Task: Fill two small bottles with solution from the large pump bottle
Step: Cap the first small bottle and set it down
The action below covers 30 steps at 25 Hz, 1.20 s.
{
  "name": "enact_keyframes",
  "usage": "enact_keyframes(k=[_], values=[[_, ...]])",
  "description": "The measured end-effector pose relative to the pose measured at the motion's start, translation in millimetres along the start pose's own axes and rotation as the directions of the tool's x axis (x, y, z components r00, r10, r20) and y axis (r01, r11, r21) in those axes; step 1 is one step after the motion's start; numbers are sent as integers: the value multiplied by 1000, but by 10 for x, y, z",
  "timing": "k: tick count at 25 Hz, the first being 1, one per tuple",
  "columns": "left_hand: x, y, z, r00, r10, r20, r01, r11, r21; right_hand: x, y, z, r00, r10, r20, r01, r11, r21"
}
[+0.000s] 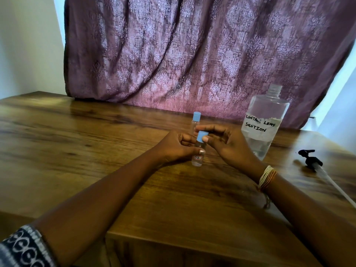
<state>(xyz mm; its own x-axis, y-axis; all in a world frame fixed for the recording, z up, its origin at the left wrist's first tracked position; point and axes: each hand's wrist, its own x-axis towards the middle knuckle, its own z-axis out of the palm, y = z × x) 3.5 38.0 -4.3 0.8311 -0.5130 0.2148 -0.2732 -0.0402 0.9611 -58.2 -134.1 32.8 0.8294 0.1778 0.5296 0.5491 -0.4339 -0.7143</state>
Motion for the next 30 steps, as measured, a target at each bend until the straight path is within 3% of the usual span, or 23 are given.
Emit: enact_keyframes(k=[5,8,11,16,18,21,26,30], values=[[-18,27,18,1000,-2,-2,2,1000,-8,-18,-18,45,987,68,-148,-79,994,-69],[-22,28,18,1000,4,-4,-4,1000,-7,-20,-13,30,996,78,-52,-84,987,-135],[-40,59,23,1000,-20,-10,20,1000,-6,-11,-18,-60,995,16,102,-10,998,-60],[-43,78,33,1000,-28,-9,28,1000,4,-27,-48,-63,1000,27,-13,-29,985,-170],[-34,72,33,1000,-28,-13,28,1000,9,-30,-60,-77,1000,18,2,-17,972,-235],[-31,65,32,999,-49,5,50,999,-9,-14,-58,-137,996,-22,85,31,994,-107],[-43,70,49,999,-43,0,43,999,-9,-19,-36,-67,998,61,-29,-63,995,-72],[-52,74,38,999,-49,13,49,999,-3,-13,-52,-89,992,85,95,-86,996,6]])
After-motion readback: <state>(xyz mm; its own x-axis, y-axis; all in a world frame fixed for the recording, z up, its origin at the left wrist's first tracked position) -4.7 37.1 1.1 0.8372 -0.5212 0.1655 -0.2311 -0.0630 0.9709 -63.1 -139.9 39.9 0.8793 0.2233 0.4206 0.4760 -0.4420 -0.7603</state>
